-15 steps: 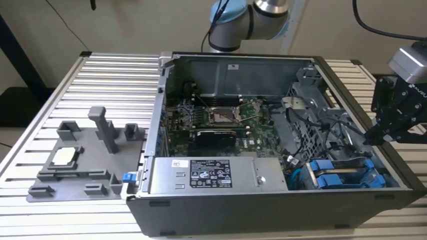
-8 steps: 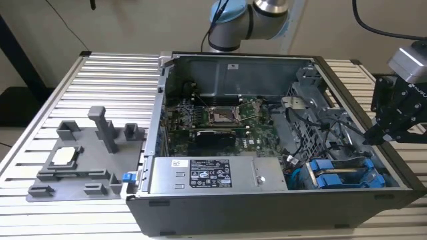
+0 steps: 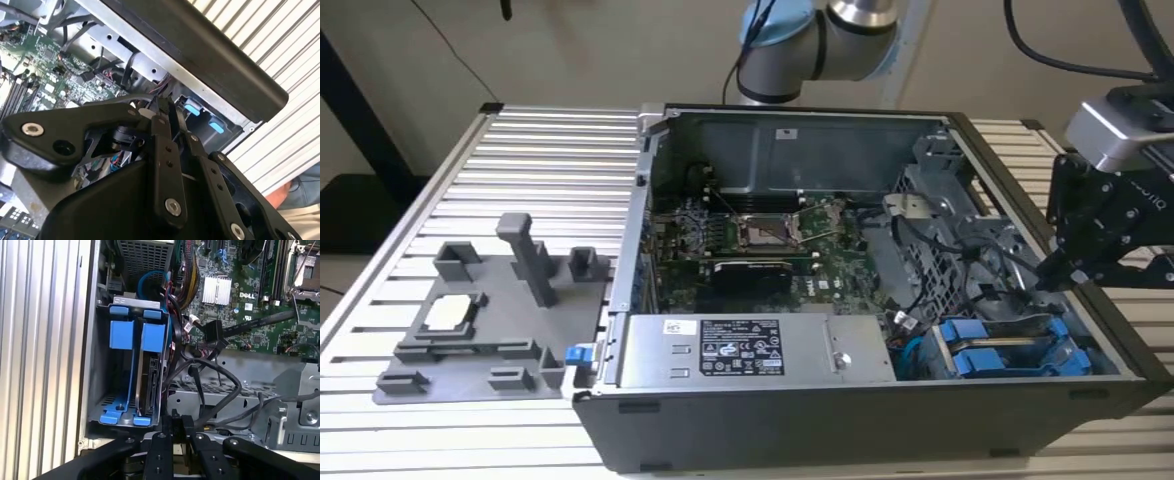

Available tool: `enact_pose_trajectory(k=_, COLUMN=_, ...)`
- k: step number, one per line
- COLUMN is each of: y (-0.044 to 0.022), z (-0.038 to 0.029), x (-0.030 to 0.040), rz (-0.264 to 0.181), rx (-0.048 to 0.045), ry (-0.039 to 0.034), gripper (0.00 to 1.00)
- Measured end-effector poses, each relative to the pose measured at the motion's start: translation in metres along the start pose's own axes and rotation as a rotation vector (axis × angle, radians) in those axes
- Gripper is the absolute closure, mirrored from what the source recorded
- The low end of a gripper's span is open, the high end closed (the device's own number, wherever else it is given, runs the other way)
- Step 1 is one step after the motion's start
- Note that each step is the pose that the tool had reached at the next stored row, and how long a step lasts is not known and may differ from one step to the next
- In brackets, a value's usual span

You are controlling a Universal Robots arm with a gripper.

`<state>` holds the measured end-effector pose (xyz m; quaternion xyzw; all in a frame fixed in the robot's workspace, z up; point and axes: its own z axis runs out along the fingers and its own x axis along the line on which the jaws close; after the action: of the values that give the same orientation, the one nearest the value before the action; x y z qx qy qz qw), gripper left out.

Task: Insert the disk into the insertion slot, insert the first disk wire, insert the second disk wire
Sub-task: 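Insert the first disk wire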

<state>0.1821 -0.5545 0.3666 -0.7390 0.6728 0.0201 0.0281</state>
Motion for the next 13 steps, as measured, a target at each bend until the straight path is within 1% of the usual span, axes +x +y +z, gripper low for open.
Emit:
enact_pose_trajectory(k=1, y=0.0035, z=0.0001, x=-0.0003, rz=-0.001, rx=0.0111, ry=0.0010, gripper=0.81)
enact_pose_trajectory(k=4, y=0.0144, z=0.0006, x=-0.0013, rz=-0.003, rx=0.0371, ry=0.0037, gripper=0.81)
enact_pose_trajectory(k=7, y=0.0252, z=0.0023, x=-0.0022, rz=-0.004, rx=0.0575, ry=0.0057, gripper=0.81)
enact_pose_trajectory(k=8, y=0.0283, z=0.0032, x=-0.0024, rz=-0.005, rx=0.0661, ry=0.0064, gripper=0.81)
enact_pose_trajectory(k=9, y=0.0310, z=0.0039, x=-0.0026, rz=-0.006, rx=0.0750, ry=0.0072, gripper=0.81)
enact_pose_trajectory(k=11, y=0.0363, z=0.0050, x=-0.0030, rz=-0.008, rx=0.0972, ry=0.0090, gripper=0.81)
enact_pose_trajectory(k=12, y=0.0388, z=0.0051, x=-0.0033, rz=-0.008, rx=0.1031, ry=0.0094, gripper=0.81)
enact_pose_trajectory(k=13, y=0.0404, z=0.0052, x=-0.0034, rz=-0.008, rx=0.1046, ry=0.0096, gripper=0.81)
